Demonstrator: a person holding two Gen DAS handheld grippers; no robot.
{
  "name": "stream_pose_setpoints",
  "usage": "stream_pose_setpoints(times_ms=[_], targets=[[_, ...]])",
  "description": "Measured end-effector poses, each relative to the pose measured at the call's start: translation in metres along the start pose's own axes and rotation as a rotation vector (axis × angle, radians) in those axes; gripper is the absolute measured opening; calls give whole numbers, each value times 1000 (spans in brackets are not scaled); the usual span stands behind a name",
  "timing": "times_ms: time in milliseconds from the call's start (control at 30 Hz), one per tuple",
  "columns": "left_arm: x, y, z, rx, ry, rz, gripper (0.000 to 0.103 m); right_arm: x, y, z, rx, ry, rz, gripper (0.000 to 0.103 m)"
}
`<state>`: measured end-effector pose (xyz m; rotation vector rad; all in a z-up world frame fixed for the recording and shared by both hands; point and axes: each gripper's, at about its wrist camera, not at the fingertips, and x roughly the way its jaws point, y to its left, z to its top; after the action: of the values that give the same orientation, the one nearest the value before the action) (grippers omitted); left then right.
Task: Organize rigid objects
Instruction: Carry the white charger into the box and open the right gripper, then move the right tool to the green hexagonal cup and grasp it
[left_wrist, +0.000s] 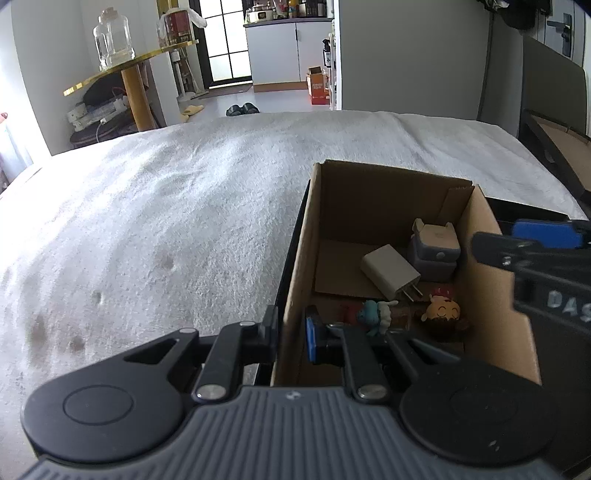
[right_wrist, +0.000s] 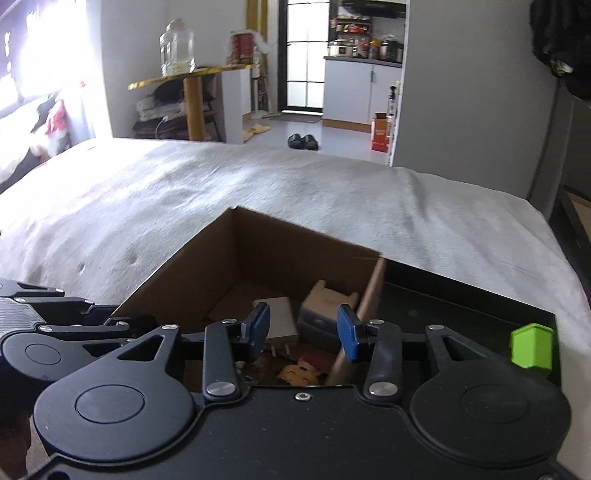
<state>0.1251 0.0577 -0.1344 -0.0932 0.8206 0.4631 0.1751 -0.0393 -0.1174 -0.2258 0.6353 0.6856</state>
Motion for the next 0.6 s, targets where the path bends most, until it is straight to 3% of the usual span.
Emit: stream_pose_setpoints(times_ms=[300,467,600], targets=[[-5,-12,10,17,12,43,23,-23,-28,-6,57,-34,-53,59],[-7,-23,12,51,2,65,48,-30,-54,-14,113,-43,-96,64],[-7,-27,14,61,3,100,55,-31,-73,-23,150,-41,-117,65]])
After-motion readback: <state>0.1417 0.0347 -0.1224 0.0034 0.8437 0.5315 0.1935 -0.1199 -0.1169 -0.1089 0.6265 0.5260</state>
